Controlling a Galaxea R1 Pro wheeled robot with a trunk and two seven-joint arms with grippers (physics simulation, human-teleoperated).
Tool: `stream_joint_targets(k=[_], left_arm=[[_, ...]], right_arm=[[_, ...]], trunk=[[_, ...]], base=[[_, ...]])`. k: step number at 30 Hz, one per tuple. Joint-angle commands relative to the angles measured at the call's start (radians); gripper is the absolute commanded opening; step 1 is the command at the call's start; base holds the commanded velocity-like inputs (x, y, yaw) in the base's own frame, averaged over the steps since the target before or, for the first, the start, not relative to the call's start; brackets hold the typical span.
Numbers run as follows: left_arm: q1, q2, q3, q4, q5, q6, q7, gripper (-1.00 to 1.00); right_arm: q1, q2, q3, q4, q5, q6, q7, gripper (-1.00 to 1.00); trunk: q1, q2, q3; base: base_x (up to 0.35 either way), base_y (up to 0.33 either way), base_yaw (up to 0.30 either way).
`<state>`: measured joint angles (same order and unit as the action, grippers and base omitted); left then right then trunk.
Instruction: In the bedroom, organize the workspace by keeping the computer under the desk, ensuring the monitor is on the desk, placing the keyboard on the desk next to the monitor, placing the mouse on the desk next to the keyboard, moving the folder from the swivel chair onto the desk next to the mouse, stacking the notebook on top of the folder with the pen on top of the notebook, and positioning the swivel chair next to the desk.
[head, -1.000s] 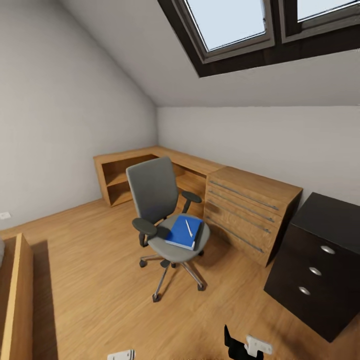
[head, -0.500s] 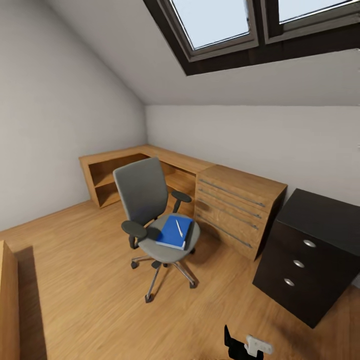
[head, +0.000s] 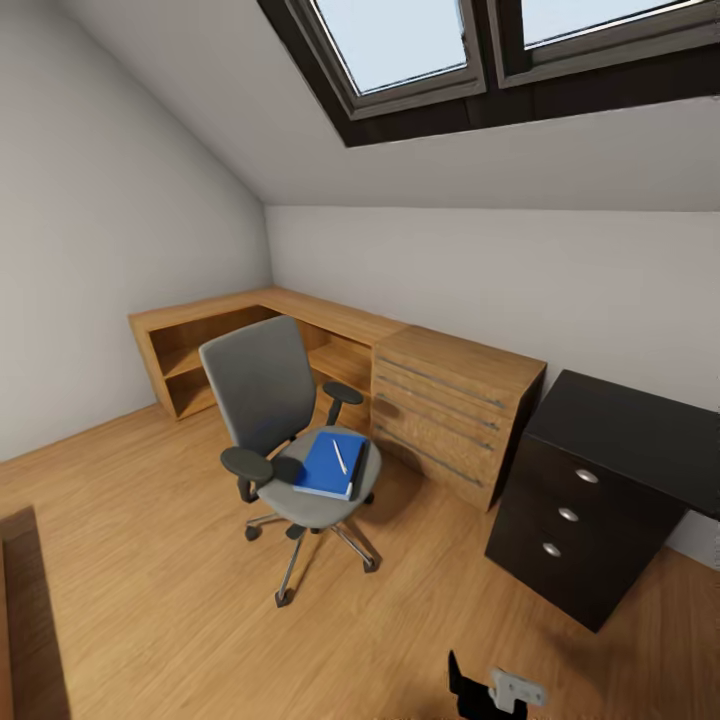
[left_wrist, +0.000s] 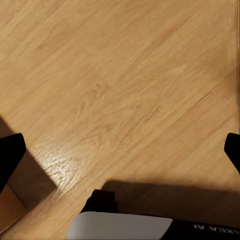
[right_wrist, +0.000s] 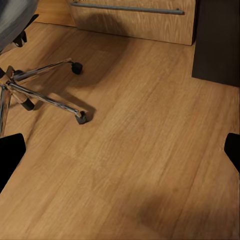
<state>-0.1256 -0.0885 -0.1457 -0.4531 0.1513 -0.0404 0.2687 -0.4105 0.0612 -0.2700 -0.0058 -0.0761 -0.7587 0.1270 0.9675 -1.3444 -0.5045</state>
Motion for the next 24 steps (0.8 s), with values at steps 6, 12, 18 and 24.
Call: stream_joint_targets(k=[6, 12, 18, 24], left_arm=[[-0.001, -0.002, -0.018, 0.017, 0.01, -0.016, 0.007, 1.0], [-0.001, 0.0, -0.019, 0.019, 0.01, -0.018, 0.007, 1.0], [-0.001, 0.0, -0.018, 0.019, 0.011, -0.019, 0.008, 1.0], [-0.001, 0.005, -0.014, 0.017, 0.014, -0.039, 0.014, 1.0]], right_arm=[[-0.001, 0.002, -0.005, 0.002, -0.006, -0.002, 0.007, 1.0], [-0.001, 0.0, -0.006, 0.001, -0.006, -0.002, 0.005, 1.0], [-0.001, 0.002, -0.006, 0.001, -0.006, -0.002, 0.005, 1.0], [-0.001, 0.002, -0.004, -0.001, -0.005, -0.002, 0.005, 1.0]], trunk=[[-0.023, 0.042, 0.01], [-0.046, 0.084, 0.021], [-0.069, 0.126, 0.032], [-0.092, 0.168, 0.043]], base=[[0.0, 0.0, -0.148], [0.0, 0.0, -0.148], [0.0, 0.0, -0.15], [0.0, 0.0, -0.161]])
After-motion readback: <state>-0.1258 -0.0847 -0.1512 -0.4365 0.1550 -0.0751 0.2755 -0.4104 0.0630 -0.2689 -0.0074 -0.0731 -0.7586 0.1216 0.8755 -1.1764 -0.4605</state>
